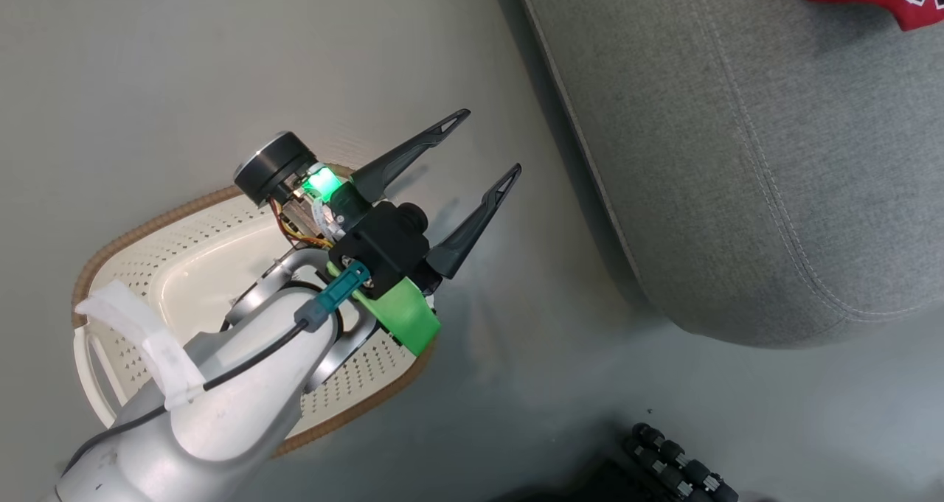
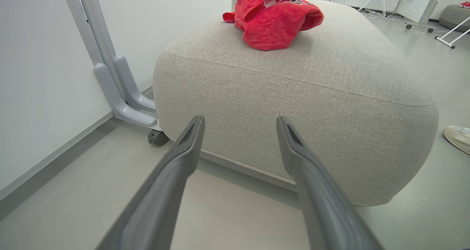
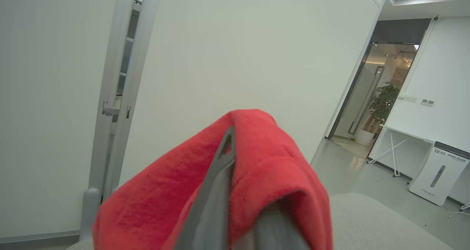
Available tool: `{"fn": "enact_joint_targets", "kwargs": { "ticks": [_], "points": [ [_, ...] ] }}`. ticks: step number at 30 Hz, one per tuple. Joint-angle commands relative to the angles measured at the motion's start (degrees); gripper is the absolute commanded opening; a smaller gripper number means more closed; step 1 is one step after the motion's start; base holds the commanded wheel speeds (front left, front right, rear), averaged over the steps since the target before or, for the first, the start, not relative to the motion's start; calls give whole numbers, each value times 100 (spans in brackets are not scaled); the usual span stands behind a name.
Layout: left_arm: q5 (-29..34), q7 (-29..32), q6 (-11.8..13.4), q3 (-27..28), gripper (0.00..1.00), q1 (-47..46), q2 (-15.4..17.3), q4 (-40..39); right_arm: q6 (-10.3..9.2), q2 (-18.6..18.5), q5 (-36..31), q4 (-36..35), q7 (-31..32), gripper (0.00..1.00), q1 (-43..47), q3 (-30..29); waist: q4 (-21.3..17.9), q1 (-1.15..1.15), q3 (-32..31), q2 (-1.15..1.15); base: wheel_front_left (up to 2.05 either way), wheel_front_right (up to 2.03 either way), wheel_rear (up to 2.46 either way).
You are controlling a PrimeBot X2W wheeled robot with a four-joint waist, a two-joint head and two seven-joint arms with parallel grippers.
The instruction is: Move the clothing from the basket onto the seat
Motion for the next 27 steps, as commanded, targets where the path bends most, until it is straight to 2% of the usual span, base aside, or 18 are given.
{"fn": "enact_joint_targets", "kwargs": {
  "ticks": [1, 8, 18, 19, 20, 21, 27],
  "points": [
    [63, -6, 29, 15, 100, -96, 61, -27, -6, 35, -49, 136, -11, 0, 23, -30, 45, -1, 81, 48, 0, 0, 0],
    [44, -13, 25, 3, 100, -160, 99, -46, -6, 423, -111, 1098, -11, 0, 193, -232, 93, -1, 186, 48, 0, 0, 0],
    [12, -48, 72, -24, 100, -200, 107, 16, -7, 517, -174, 1969, -11, 0, 413, -399, 167, -1, 166, 48, 0, 0, 0],
    [1, -60, 83, -25, 100, -186, 110, 31, -7, 534, -176, 1997, -11, 27, 419, -407, 160, -1, 142, 48, 0, 0, 0],
    [-13, -68, 86, -27, 100, -171, 107, 44, -7, 543, -185, 2010, -11, 47, 439, -419, 155, -1, 119, 48, 0, 0, 0],
    [-25, -76, 97, -32, 100, -149, 97, 65, -7, 567, -193, 2010, -11, 100, 467, -429, 148, -1, 84, 48, 0, 0, 0],
    [-105, -198, 171, -39, 100, 1, 10, 187, -7, 697, -191, 1855, -11, 100, 836, -308, 96, -1, -268, 48, 0, 0, 0]
  ]
}}
